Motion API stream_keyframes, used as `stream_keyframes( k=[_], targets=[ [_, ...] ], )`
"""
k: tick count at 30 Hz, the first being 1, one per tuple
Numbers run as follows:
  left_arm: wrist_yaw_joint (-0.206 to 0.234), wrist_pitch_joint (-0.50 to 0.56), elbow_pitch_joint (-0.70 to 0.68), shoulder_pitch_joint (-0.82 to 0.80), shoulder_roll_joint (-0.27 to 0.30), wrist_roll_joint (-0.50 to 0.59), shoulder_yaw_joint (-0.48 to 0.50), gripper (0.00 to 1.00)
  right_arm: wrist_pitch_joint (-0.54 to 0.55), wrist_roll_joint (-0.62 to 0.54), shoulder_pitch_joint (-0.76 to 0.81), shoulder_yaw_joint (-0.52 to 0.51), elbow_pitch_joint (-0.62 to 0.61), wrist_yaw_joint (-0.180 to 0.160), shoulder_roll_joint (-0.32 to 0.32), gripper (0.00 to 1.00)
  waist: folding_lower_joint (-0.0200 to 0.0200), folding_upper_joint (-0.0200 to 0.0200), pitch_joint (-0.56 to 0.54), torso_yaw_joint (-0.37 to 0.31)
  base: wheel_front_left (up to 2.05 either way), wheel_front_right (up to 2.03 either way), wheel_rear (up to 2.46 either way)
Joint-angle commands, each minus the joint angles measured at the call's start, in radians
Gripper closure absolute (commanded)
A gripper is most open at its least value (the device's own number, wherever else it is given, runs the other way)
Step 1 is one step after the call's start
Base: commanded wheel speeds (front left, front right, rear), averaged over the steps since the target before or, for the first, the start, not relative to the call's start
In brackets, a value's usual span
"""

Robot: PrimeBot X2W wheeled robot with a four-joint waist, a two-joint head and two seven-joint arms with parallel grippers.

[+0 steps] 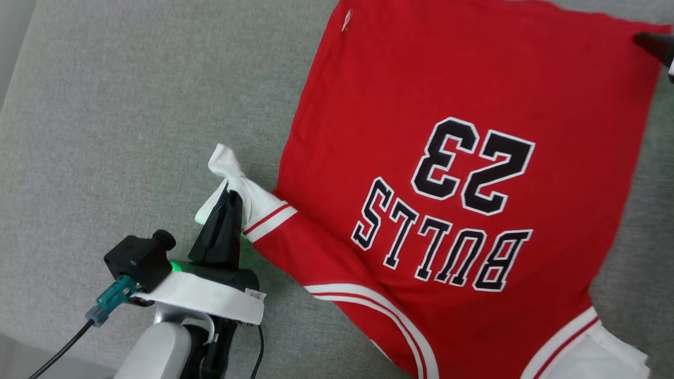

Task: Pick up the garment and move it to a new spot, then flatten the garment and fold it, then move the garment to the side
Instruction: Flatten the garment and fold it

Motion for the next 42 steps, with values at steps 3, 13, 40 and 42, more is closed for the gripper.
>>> stream_keyframes(
  k=[3,13,40,42],
  targets=[
    [-0.016,-0.016,0.021,-0.038,-0.017,0.006,-0.004,1.0,0.034,-0.026,-0.031,-0.017,0.038,0.0,0.014,0.0,-0.0003,-0.0001,0.069,0.045,0.0,0.0,0.0],
    [-0.042,-0.032,0.072,-0.069,-0.04,0.013,-0.005,1.0,0.139,-0.092,0.012,-0.044,0.122,-0.001,0.063,1.0,-0.0003,-0.0001,0.079,0.049,0.0,0.0,0.0],
    [0.073,0.07,0.133,0.23,0.033,-0.057,0.04,1.0,0.186,0.178,0.693,0.206,-0.434,-0.001,-0.241,1.0,-0.0003,-0.0001,-0.442,-0.17,0.0,0.0,0.0],
    [0.081,0.085,0.128,0.251,0.041,-0.057,0.039,1.0,0.216,0.196,0.82,0.174,-0.498,-0.001,-0.224,1.0,-0.0003,-0.0001,-0.463,-0.192,0.0,0.0,0.0]
  ],
)
